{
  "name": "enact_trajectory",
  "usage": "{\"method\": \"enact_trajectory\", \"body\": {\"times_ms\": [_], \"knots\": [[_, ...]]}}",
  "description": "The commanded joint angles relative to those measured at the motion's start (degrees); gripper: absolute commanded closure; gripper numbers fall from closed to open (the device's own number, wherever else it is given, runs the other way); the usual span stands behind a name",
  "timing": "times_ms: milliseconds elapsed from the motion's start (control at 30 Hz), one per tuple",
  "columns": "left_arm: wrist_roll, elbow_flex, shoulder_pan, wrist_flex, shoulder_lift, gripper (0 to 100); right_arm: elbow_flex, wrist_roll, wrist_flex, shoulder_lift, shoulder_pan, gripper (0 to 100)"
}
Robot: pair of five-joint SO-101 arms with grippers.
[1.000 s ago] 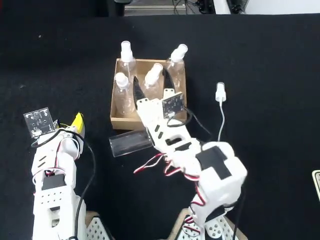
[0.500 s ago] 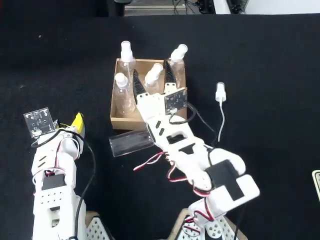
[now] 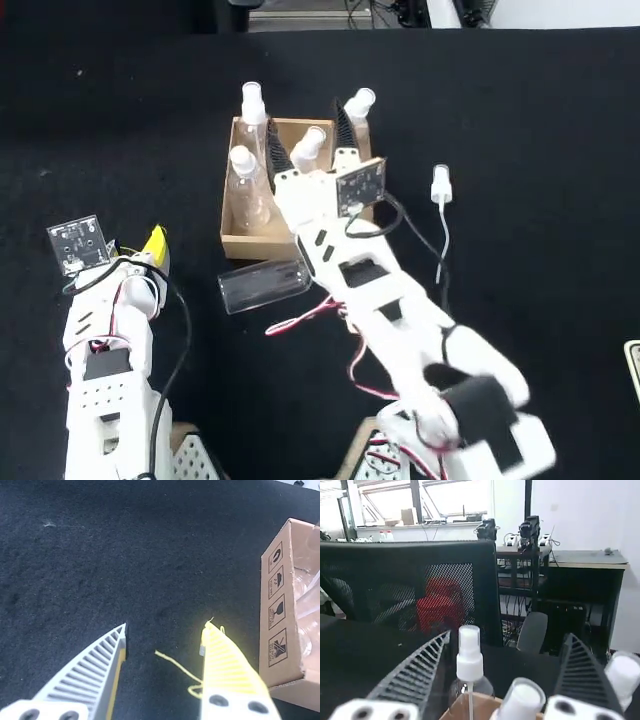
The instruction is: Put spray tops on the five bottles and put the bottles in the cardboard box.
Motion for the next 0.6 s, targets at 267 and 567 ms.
{"method": "enact_trajectory", "body": {"times_ms": [267, 567], "knots": [[-0.26, -0.66, 0.40, -1.23, -0.79, 78, -0.31, -0.53, 29.36, -29.58, 1.49, 70.5], [-0.35, 0.04, 0.40, -1.32, -0.79, 78, -1.45, -7.38, 58.99, -55.16, 18.90, 89.6]]}}
